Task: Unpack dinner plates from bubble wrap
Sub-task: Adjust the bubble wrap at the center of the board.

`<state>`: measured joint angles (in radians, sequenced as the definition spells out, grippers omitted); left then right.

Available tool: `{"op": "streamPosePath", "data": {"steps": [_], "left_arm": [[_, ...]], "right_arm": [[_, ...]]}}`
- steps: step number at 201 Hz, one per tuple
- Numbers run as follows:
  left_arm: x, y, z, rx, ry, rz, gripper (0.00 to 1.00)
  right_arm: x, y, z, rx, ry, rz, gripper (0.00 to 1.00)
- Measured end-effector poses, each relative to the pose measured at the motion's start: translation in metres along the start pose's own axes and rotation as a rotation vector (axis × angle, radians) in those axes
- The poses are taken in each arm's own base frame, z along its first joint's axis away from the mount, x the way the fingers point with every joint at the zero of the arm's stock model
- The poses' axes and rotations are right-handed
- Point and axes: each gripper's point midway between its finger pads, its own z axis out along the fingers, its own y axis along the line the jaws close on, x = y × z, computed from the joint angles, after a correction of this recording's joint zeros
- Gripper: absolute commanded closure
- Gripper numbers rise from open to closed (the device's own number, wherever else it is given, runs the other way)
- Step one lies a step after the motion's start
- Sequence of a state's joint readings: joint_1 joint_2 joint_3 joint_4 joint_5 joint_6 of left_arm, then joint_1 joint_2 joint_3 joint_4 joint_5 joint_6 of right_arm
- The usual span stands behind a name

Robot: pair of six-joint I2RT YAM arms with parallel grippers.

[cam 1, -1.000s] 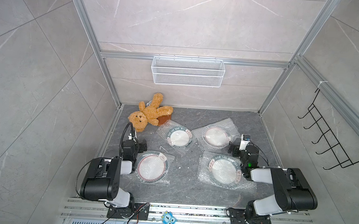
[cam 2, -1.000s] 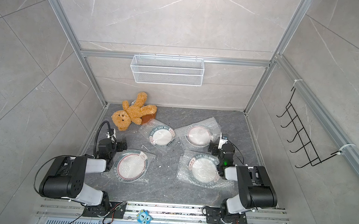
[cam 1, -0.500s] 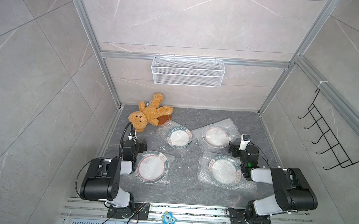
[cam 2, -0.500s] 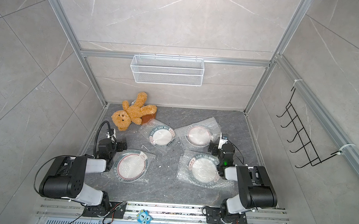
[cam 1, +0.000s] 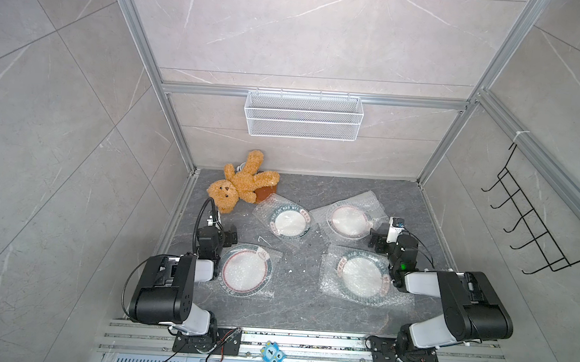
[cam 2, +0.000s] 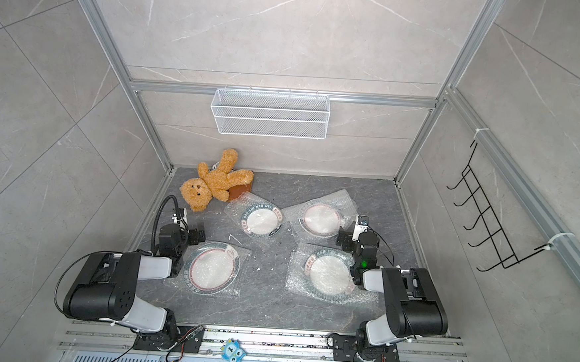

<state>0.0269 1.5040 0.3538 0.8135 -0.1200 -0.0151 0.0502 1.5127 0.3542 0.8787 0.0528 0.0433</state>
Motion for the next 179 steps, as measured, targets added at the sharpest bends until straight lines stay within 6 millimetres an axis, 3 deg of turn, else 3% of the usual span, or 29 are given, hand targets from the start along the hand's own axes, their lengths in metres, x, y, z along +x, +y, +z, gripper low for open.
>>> {"op": "streamPosePath", "data": {"steps": [179], "left_arm": [[0.0026, 0.0035, -0.0023, -0.014, 0.03, -0.001, 0.0]], "right_arm": [[-0.0003, 0.0001, 0.0002, 0.0, 0.0, 0.0, 0.0]]}}
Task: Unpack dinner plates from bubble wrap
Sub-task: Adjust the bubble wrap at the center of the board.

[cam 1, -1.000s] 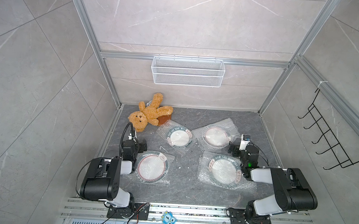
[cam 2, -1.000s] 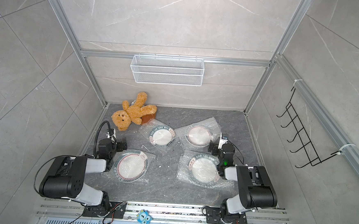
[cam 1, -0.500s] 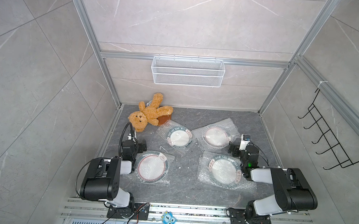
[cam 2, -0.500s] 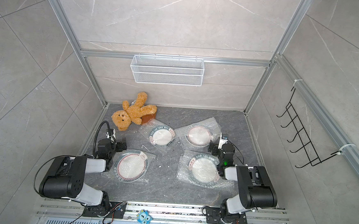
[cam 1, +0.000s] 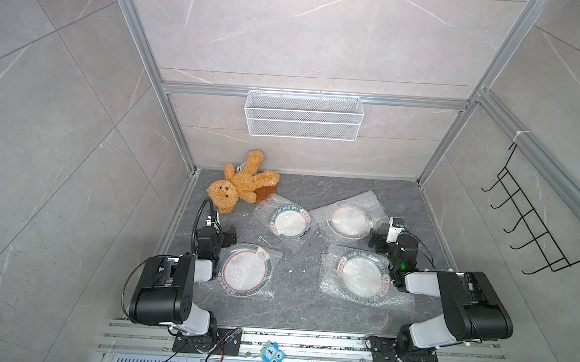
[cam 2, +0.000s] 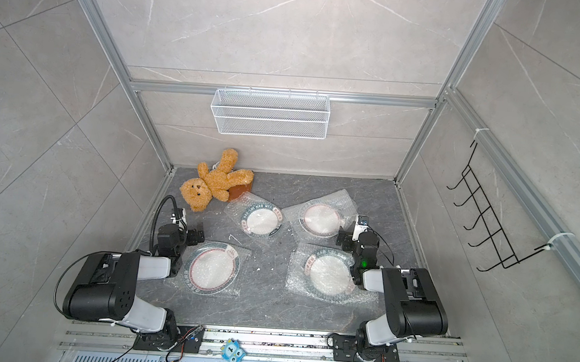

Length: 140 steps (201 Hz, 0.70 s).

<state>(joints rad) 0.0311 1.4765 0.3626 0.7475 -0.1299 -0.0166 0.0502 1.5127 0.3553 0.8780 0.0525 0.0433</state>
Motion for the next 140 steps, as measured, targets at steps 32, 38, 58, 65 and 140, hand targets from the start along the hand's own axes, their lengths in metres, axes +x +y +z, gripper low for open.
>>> {"op": "streamPosePath", "data": {"steps": [32, 38, 58, 65, 140], "left_arm": [[-0.052, -0.002, -0.025, -0.102, -0.01, -0.062, 0.0], [-0.071, -0.004, -0.033, -0.106, -0.028, -0.119, 0.0], [-0.13, -0.006, -0.073, -0.076, -0.1, -0.351, 0.0], [-0.143, -0.007, -0.088, -0.046, -0.126, -0.418, 0.0], [-0.072, -0.119, -0.164, 0.511, 0.251, -0.645, 0.01]], "right_arm": [[-0.003, -0.006, -0.002, 0.038, -0.004, 0.008, 0.0], [-0.005, -0.012, -0.006, 0.073, -0.003, 0.017, 0.0], [-0.034, -0.036, -0.031, 0.213, -0.044, 0.099, 0.0], [-0.052, -0.042, -0.04, 0.248, -0.082, 0.129, 0.0], [-0.108, -0.091, -0.043, 0.385, 0.068, 0.653, 0.0]]}}
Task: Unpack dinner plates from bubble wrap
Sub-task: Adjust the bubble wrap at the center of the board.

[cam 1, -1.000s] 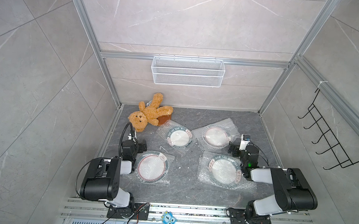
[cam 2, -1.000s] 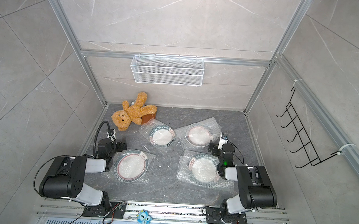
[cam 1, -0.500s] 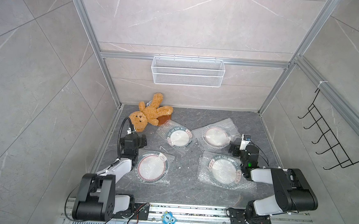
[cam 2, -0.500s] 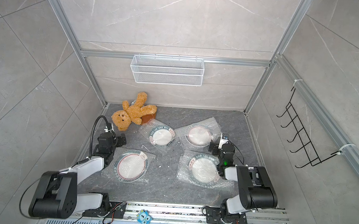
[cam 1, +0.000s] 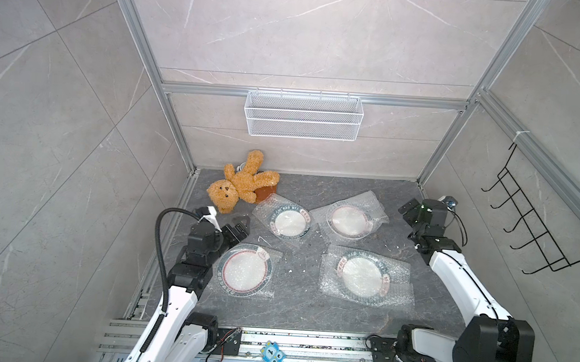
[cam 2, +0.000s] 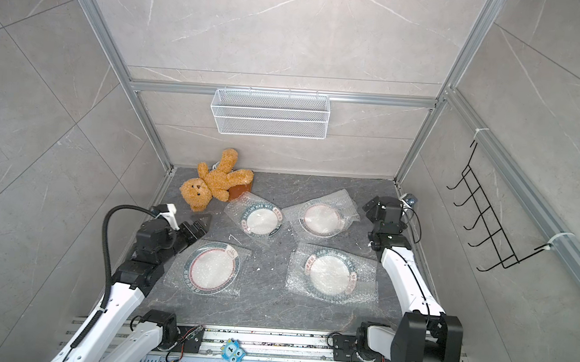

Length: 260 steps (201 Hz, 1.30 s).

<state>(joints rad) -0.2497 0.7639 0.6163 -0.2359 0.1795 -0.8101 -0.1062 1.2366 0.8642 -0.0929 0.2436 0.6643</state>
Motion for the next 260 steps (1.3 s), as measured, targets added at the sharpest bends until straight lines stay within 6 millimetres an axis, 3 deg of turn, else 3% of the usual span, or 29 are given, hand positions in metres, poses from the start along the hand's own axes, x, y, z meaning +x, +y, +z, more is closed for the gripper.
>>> {"op": "streamPosePath", "data": {"steps": [20, 55, 91, 121, 142, 164, 190, 221, 248, 260], "left_arm": [[0.062, -0.025, 0.002, 0.045, 0.25, 0.05, 0.02], [0.143, -0.062, 0.009, 0.078, 0.569, 0.14, 0.03], [0.232, -0.064, 0.024, 0.06, 0.808, 0.195, 0.07], [0.28, -0.062, 0.029, 0.041, 0.916, 0.208, 0.09], [0.297, -0.066, 0.041, 0.019, 0.943, 0.172, 0.12], [0.309, -0.075, 0.058, 0.013, 0.939, 0.109, 0.19], [0.318, -0.083, 0.078, -0.008, 0.922, 0.032, 0.43], [0.318, -0.09, 0.101, -0.039, 0.861, -0.052, 0.73], [0.313, -0.083, 0.118, -0.083, 0.814, -0.111, 1.0], [0.305, -0.078, 0.128, -0.103, 0.796, -0.142, 1.0]], "right_arm": [[0.025, -0.029, -0.005, 0.048, 0.133, 0.095, 0.0], [0.056, -0.012, -0.024, -0.03, 0.333, 0.132, 0.0], [0.083, -0.03, -0.052, -0.018, 0.419, 0.095, 0.0], [0.105, -0.033, -0.063, -0.038, 0.53, 0.038, 0.05], [0.122, -0.036, -0.06, -0.039, 0.598, 0.017, 0.09], [0.138, -0.043, -0.055, -0.026, 0.65, 0.0, 0.21], [0.152, -0.047, -0.052, -0.031, 0.687, 0.0, 0.31], [0.17, -0.056, -0.052, -0.034, 0.723, -0.008, 0.52], [0.182, -0.064, -0.057, -0.025, 0.75, -0.007, 0.53], [0.18, -0.064, -0.061, -0.03, 0.742, -0.008, 0.52]]}}
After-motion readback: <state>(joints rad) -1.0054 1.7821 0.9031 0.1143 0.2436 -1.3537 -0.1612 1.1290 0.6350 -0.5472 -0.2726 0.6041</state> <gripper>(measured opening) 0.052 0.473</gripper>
